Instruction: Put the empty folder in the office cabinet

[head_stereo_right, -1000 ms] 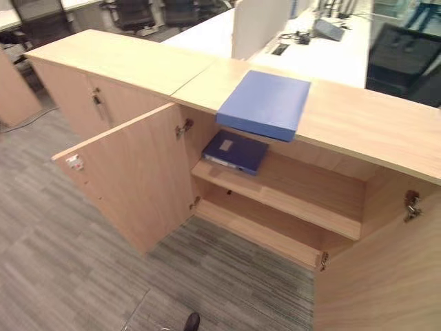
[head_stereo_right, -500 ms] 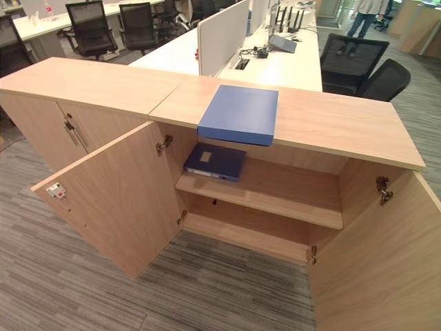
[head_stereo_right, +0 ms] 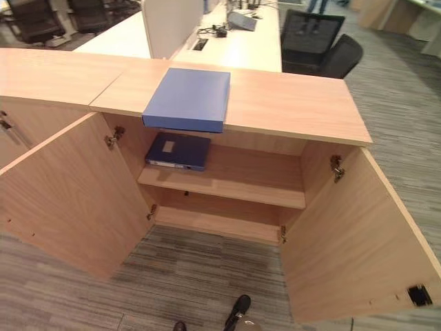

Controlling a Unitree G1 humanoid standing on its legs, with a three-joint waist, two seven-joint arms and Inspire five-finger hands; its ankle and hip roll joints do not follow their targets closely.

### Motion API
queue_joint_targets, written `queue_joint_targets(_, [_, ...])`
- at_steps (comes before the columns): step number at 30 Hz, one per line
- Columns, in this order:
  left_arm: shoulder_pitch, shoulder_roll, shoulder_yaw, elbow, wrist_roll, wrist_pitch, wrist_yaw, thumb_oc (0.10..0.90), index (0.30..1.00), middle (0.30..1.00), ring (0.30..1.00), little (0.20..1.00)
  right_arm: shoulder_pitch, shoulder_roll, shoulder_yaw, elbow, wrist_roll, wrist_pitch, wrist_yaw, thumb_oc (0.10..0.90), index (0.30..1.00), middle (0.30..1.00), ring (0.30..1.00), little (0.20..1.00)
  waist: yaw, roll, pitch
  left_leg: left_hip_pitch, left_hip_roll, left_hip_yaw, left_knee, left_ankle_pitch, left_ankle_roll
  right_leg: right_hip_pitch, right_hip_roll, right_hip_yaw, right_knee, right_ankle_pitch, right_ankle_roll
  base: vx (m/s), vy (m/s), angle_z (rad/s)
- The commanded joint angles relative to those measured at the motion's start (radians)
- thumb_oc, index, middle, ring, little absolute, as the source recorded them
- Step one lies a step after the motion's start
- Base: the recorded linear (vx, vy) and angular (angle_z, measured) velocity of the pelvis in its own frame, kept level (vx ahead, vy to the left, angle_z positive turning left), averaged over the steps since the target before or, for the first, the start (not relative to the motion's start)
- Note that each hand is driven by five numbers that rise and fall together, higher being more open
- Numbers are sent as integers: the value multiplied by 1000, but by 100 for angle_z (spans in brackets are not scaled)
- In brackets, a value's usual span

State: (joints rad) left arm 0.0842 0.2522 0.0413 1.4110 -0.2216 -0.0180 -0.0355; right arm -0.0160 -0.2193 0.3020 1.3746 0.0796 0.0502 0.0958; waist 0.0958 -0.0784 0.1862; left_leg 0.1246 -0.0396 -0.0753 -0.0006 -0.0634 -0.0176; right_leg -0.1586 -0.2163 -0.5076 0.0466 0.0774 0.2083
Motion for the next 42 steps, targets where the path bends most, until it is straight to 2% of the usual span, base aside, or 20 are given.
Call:
queue_joint_targets(1, [9,21,22,43,1,-1,13,800,900,900,900,900,-22,-45,-1,-3,40,-27,-8,800,900,900,900,900,21,6,-43,107,-28,-46,-87,-114,41,-3,29,-17,-98,144,-35,384,-193,-5])
queue_joint_targets(2, [6,7,17,48,-2,0,13,800,900,900,900,900,-11,-57,-17,3,56,-27,-6,800,900,900,900,900,11,26,-62,117,16,-56,-87,-129,36,-4,41,-27,-60,97,-56,269,-137,5])
queue_joint_targets(4, [-1,2,-5,41,14,-2,17,800,900,900,900,900,-4,-58,-13,3,48,-23,-8,800,900,900,900,900,2,36,-63,118,38,-55,-73,-140,28,-7,43,-26,-27,65,-72,299,-168,20])
queue_joint_targets(13, [-72,-1,-100,-40,25,-24,34,800,900,900,900,900,-14,-74,-25,-9,73,-32,-29,800,900,900,900,900,-17,48,-58,104,98,-20,-40,-127,-34,42,62,-73,5,-31,-113,133,-125,28])
queue_joint_targets(15, [-83,-5,-116,-49,21,-27,39,800,900,900,900,900,-22,-76,-33,-14,84,-36,-34,800,900,900,900,900,-27,49,-60,90,119,28,-8,-103,-54,64,60,-98,0,-48,-124,80,-109,20])
queue_joint_targets(16, [-93,-11,-117,-54,5,-28,37,800,900,900,900,900,-28,-77,-42,-16,103,-40,-37,800,900,900,900,900,-34,40,-52,49,123,110,66,-86,-63,92,49,-120,-8,-54,-127,81,-140,59])
queue_joint_targets(19, [-89,-17,-107,-60,-18,-29,28,800,900,900,900,900,-31,-77,-45,-20,119,-42,-33,800,900,900,900,900,-41,33,-54,36,118,186,125,-97,-63,124,65,-123,-26,-60,-140,75,-117,75])
queue_joint_targets(20, [-88,-17,-107,-60,-18,-29,28,800,900,900,900,900,-31,-77,-44,-20,120,-42,-33,800,900,900,900,900,-40,34,-54,37,119,187,127,-99,-63,125,66,-122,-27,-60,-141,116,-126,30])
queue_joint_targets(21, [-86,-19,-95,-64,-35,-30,21,800,900,900,900,900,-29,-73,-34,-16,115,-43,-29,800,900,900,900,900,-38,37,-63,35,110,183,183,-90,-65,138,97,-93,-38,-76,-157,104,-136,4])
queue_joint_targets(25, [-85,-23,-83,-78,-66,-33,21,800,900,900,900,900,-28,-71,-17,-12,98,-42,-29,800,900,900,900,900,-22,30,-55,-28,99,170,318,-66,-64,160,120,-66,-55,-102,-178,54,-108,-16])
queue_joint_targets(26, [-86,-23,-83,-85,-74,-34,20,800,900,900,900,900,-30,-71,-14,-10,93,-41,-30,800,900,900,900,900,-13,26,-48,-65,84,155,346,-72,-57,164,120,-62,-60,-105,-179,67,-87,-12])
queue_joint_targets(28, [-83,-25,-87,-87,-71,-31,14,800,900,900,900,900,-34,-75,-5,-9,85,-43,-32,800,900,900,900,900,5,-1,-39,-146,59,146,334,-151,-25,188,104,-47,-80,-92,-163,88,-30,-27])
queue_joint_targets(30, [-83,-22,-86,-84,-73,-31,13,800,900,900,900,900,-39,-74,-3,-9,86,-44,-34,800,900,900,900,900,11,-11,-33,-176,62,147,337,-157,-22,193,99,-36,-83,-88,-158,65,10,-54])
queue_joint_targets(31, [-78,-15,-79,-83,-89,-35,18,800,900,900,900,900,-45,-70,5,-11,85,-49,-40,800,900,900,900,900,29,-33,-14,-244,87,125,331,-117,-34,206,97,-7,-89,-78,-152,97,-6,-37])
queue_joint_targets(34, [-78,-5,-71,-85,-98,-39,25,800,900,900,900,900,-52,-62,18,-11,82,-54,-44,800,900,900,900,900,50,-43,-2,-257,108,88,290,-59,-49,219,111,26,-98,-75,-151,41,4,-35])
queue_joint_targets(35, [-76,1,-62,-87,-114,-45,32,800,900,900,900,900,-57,-55,30,-12,78,-59,-47,800,900,900,900,900,72,-52,7,-280,125,22,211,26,-51,222,117,49,-107,-62,-153,30,48,-57])
queue_joint_targets(39, [-73,5,-50,-81,-132,-47,40,800,900,900,900,900,-62,-49,42,-11,73,-64,-49,800,900,900,900,900,94,-50,10,-269,171,-75,110,78,-62,233,142,95,-117,-65,-146,40,40,-27])
queue_joint_targets(40, [-73,5,-50,-80,-132,-47,40,800,900,900,900,900,-62,-49,42,-11,73,-64,-49,800,900,900,900,900,94,-50,10,-267,171,-75,107,80,-62,233,142,95,-117,-65,-146,102,198,-64])
queue_joint_targets(41, [-80,7,-53,-75,-148,-49,42,800,900,900,900,900,-64,-52,37,-3,67,-62,-52,800,900,900,900,900,88,-43,3,-277,223,-96,22,140,-77,230,145,111,-121,-70,-132,75,166,-58])
queue_joint_targets(42, [-80,7,-53,-75,-148,-49,42,800,900,900,900,900,-63,-52,37,-4,67,-62,-52,800,900,900,900,900,89,-42,3,-274,225,-94,17,142,-77,230,146,113,-121,-70,-133,109,248,-50])
